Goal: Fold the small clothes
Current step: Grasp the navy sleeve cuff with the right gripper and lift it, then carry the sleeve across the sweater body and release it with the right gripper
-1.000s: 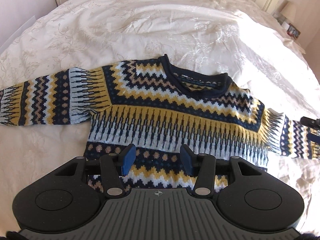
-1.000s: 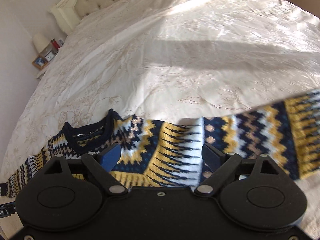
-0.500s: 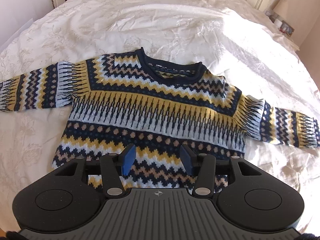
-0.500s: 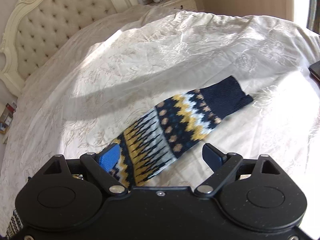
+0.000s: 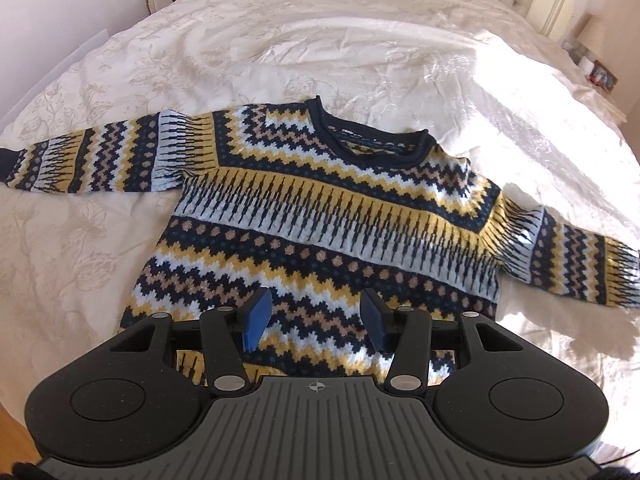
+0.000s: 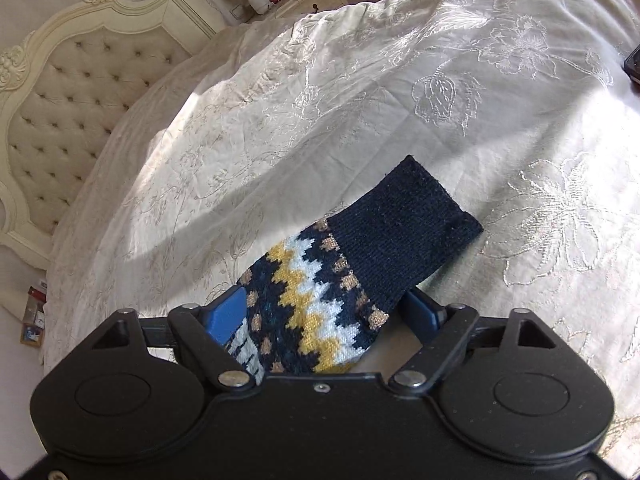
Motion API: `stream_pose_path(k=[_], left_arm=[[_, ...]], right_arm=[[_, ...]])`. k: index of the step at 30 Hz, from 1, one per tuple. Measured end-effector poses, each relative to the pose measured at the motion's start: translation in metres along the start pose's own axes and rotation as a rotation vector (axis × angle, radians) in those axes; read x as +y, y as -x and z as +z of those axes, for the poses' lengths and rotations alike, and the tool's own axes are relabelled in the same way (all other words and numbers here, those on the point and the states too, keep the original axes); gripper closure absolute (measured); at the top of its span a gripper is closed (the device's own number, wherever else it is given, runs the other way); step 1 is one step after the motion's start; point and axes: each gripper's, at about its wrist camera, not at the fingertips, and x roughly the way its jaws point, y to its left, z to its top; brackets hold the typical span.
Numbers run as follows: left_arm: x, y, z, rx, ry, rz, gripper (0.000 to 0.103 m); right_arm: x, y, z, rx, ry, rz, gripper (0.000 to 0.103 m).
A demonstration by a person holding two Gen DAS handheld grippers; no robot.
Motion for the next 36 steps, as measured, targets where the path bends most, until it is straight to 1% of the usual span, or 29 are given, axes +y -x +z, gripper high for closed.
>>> stream_pose_path(k=[1, 2, 3, 5, 8, 11, 13, 17, 21, 24, 27, 31, 34, 35, 36], left_arm=[[0.002, 0.0, 0.0, -0.001, -0.001, 0.0, 0.056], [0.004, 0.0, 0.0, -0.004, -0.001, -0.001, 0.056], [0.006, 0.0, 0.0, -0.005, -0.001, -0.004, 0.055], [0.012, -0.002, 0.001, -0.005, -0.005, -0.011, 0.056], [0.022, -0.006, 0.004, -0.001, -0.023, -0.019, 0.056], [0.034, -0.009, 0.01, -0.009, -0.063, -0.011, 0.056], [0.044, -0.012, 0.015, -0.011, -0.098, -0.021, 0.056], [0.068, -0.015, 0.028, -0.033, -0.144, -0.033, 0.056], [0.1, -0.023, 0.04, -0.022, -0.138, -0.074, 0.056], [0.125, -0.03, 0.048, -0.013, -0.131, -0.078, 0.056], [0.151, -0.039, 0.055, 0.002, -0.107, -0.087, 0.056], [0.178, -0.049, 0.063, 0.019, -0.083, -0.081, 0.056], [0.194, -0.058, 0.069, 0.028, -0.077, -0.077, 0.056], [0.198, -0.06, 0.07, 0.031, -0.075, -0.078, 0.056], [0.201, -0.063, 0.072, 0.033, -0.073, -0.081, 0.056]], right_arm=[[0.002, 0.0, 0.0, 0.002, 0.012, -0.021, 0.052], [0.004, 0.0, -0.001, 0.003, 0.027, -0.033, 0.072], [0.006, 0.002, -0.001, 0.003, 0.04, -0.038, 0.087], [0.015, 0.008, -0.004, -0.011, 0.071, -0.037, 0.087], [0.042, 0.021, -0.01, -0.033, 0.139, -0.016, 0.087], [0.087, 0.038, -0.021, -0.054, 0.237, 0.037, 0.089], [0.118, 0.047, -0.03, -0.062, 0.278, 0.077, 0.089], [0.2, 0.056, -0.062, -0.056, 0.384, 0.182, 0.089], [0.273, 0.051, -0.109, -0.009, 0.459, 0.287, 0.089], [0.322, 0.033, -0.155, 0.056, 0.507, 0.357, 0.089], [0.361, 0.012, -0.201, 0.124, 0.536, 0.408, 0.089], [0.401, -0.015, -0.264, 0.213, 0.606, 0.44, 0.089], [0.424, -0.033, -0.314, 0.284, 0.687, 0.434, 0.089], [0.428, -0.039, -0.325, 0.305, 0.708, 0.43, 0.089], [0.434, -0.043, -0.341, 0.331, 0.736, 0.426, 0.087]])
